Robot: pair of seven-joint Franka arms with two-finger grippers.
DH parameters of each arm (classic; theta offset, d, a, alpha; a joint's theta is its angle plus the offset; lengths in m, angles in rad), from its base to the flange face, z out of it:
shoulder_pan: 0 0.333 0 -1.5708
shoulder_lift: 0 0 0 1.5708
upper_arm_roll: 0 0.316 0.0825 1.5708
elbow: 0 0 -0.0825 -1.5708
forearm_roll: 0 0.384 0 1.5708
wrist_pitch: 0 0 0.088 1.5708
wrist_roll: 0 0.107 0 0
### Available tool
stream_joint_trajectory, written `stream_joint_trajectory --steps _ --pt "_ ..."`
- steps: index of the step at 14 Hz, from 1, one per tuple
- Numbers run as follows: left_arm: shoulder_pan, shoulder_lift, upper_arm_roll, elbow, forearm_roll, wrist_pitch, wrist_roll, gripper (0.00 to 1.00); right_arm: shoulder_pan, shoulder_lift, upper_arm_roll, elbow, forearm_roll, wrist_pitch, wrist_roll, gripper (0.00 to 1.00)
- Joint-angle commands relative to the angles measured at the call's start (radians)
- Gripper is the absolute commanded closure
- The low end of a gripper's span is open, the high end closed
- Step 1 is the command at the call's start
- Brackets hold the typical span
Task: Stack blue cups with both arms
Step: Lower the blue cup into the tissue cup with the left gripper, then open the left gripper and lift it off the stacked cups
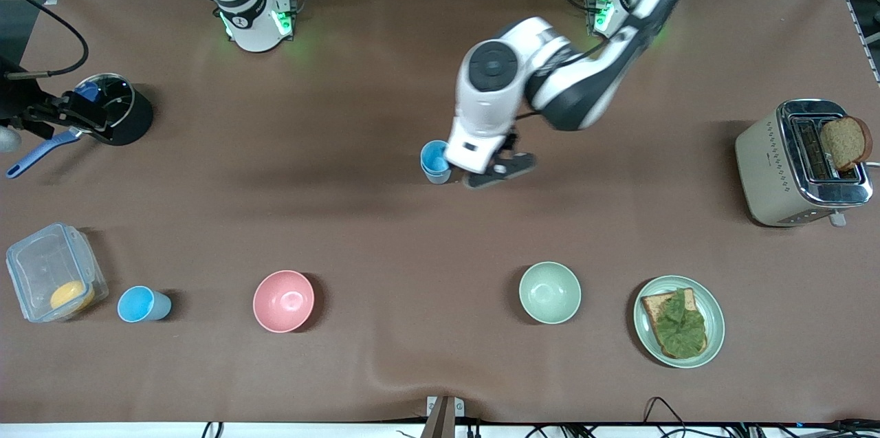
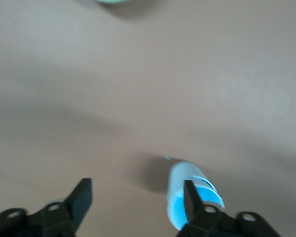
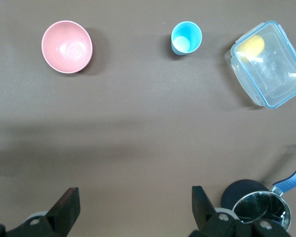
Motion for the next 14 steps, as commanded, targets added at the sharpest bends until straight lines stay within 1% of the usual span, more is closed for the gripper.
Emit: stream_joint_trajectory --steps 1,3,5,6,7,9,10,11,14 --pt "0.098 -0.076 -0.005 -0.008 0.022 -0.072 0.074 0.00 -0.014 -0.014 0.013 -0.022 0.013 0.013 -0.005 0.00" --pt "0.181 -0.127 -0.005 -0.009 0.022 -0.159 0.217 0.00 -0.014 -0.014 0.011 -0.022 0.015 0.010 -0.005 0.00" --pt "0.283 -0.193 -0.004 -0.017 0.010 -0.237 0.408 0.00 -0.003 -0.014 0.013 -0.022 0.015 0.002 -0.003 0.00" --pt "0.301 -0.221 0.025 -0.019 0.003 -0.277 0.486 0.00 -0.002 -0.016 0.013 -0.022 0.015 0.002 -0.003 0.00" --pt "0.279 -0.256 0.101 -0.020 -0.021 -0.321 0.561 0.00 0.000 -0.016 0.013 -0.022 0.015 0.002 -0.003 0.00" --pt "0.232 -0.338 0.223 -0.066 -0.092 -0.336 0.679 0.00 0.012 -0.016 0.011 -0.018 0.015 0.004 -0.003 0.00" --pt "0.230 -0.378 0.244 -0.087 -0.108 -0.336 0.710 0.00 0.014 -0.016 0.013 -0.018 0.015 0.002 0.001 0.00" --pt "0.230 -0.408 0.249 -0.100 -0.115 -0.336 0.733 0.00 0.014 -0.014 0.013 -0.018 0.015 0.004 0.002 0.00" --pt "0.248 -0.452 0.258 -0.098 -0.116 -0.362 0.841 0.00 0.012 -0.014 0.011 -0.018 0.015 0.002 -0.002 0.00"
